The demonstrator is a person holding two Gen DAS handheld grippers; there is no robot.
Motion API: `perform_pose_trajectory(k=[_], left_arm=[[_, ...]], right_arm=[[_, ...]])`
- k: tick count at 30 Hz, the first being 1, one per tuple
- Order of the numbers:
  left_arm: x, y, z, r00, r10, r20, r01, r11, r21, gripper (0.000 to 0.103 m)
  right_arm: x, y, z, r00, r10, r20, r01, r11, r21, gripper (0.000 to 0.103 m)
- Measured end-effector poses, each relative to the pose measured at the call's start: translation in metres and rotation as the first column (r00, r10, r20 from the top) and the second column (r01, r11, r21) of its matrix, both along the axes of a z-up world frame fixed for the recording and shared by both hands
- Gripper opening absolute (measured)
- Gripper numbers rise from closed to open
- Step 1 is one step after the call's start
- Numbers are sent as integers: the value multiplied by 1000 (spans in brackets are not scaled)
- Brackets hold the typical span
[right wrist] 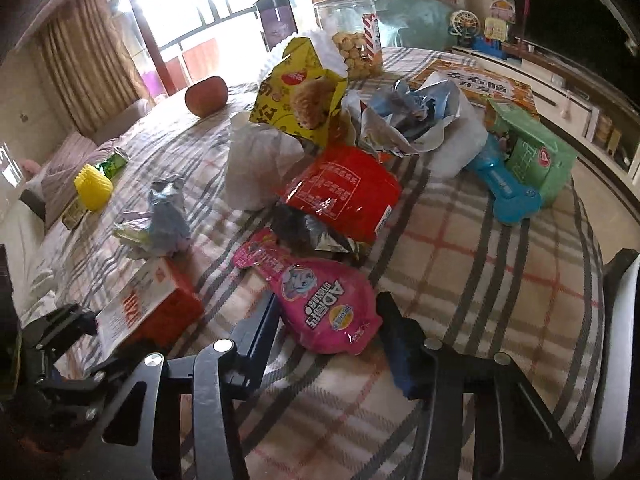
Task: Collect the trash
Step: 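Grasp the white milk carton with left tool while right tool grasps pink candy packet, then carry both items over the bin and open both tools to drop them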
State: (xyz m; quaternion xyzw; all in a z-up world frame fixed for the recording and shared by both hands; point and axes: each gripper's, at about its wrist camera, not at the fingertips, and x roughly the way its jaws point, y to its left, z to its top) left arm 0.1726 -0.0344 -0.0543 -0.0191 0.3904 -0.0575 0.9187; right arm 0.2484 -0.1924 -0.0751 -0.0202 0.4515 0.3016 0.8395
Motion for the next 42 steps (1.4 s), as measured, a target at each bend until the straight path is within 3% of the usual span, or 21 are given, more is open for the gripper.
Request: perform_pose_trajectory(k=[5,12,16,17,23,32,42], left_arm=[[-3,-5,2,999,-38,17,39,999,-9,47],[-11,-24,8,993,-114,34,114,993,-15,46],[-10,-35,12,987,-154,40,155,988,-19,46],[-10,-39,13,985,-167,42,168,986,-22,46],[-2,-52,16,979,-197,47,199,980,-28,46],[0,-62,21,976,-213,54,214,977,-15,46],[15,-98,30,954,-293,66,296,955,-27,46]], right_arm=[[-15,-13,5,1000,-27,-3,27,998,54,46],[-43,-70,11,983,-184,-11,184,974,131,43],[-55,-99,16,965,-260,-12,259,953,159,28],[-58,-105,17,963,-271,-12,269,950,161,17],[-67,-114,10,954,-297,-27,297,940,169,17],[-85,-118,24,947,-320,26,308,929,203,16],[-96,-166,47,897,-437,66,411,879,241,16]])
